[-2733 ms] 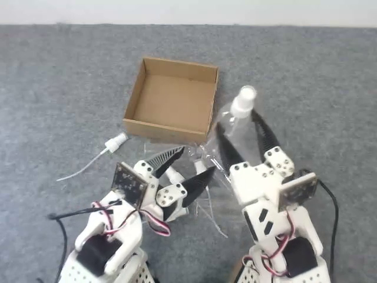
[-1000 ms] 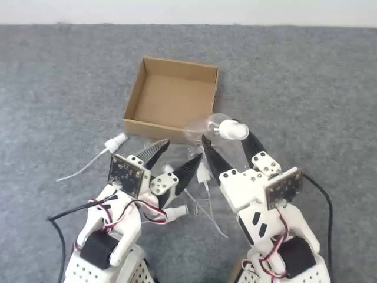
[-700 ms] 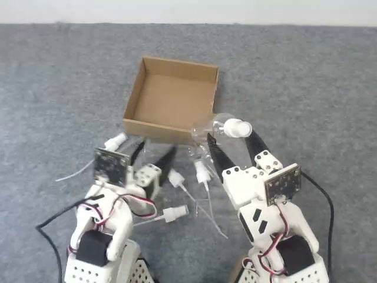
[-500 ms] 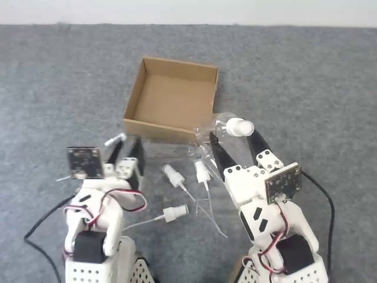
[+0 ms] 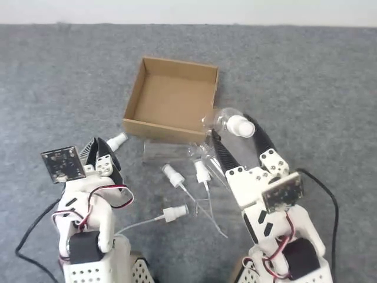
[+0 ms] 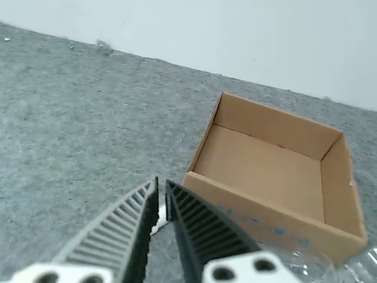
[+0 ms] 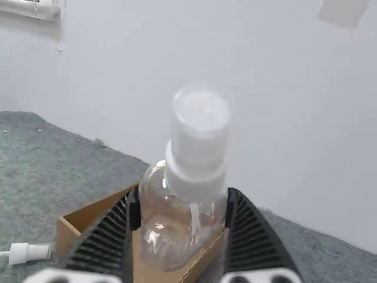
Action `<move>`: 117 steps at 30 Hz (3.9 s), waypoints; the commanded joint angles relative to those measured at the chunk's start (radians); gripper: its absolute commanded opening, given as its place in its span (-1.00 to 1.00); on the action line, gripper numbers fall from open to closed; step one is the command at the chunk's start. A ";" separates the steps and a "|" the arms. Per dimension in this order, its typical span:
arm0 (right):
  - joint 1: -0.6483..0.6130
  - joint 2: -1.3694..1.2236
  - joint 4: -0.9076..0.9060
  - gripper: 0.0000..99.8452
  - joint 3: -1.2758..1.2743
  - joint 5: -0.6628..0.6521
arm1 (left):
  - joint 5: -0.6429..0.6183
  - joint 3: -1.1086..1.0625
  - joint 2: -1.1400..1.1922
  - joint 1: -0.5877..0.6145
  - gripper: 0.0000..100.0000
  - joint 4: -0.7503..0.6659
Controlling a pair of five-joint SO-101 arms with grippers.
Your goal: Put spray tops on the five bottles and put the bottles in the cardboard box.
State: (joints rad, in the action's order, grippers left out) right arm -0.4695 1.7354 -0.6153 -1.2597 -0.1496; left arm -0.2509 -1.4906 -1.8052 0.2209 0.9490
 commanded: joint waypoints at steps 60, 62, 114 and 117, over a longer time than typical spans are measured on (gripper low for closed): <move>-0.168 -2.226 0.476 -0.99 1.459 -0.015 | -0.009 0.016 -0.018 0.135 -0.97 -0.120; -0.183 -2.238 0.476 -0.99 1.459 -0.015 | -0.009 0.016 -0.018 0.135 -0.97 -0.120; -0.119 -2.569 0.685 -0.99 1.738 -0.015 | -0.009 0.013 -0.018 0.135 -0.97 -0.118; -0.107 -2.575 0.719 -0.99 1.738 -0.015 | -0.009 0.013 -0.018 0.135 -0.97 -0.118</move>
State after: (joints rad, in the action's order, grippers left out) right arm -0.6091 -0.8562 0.0537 0.4097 -0.1557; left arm -0.2509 -1.4952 -1.8052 0.3560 0.8554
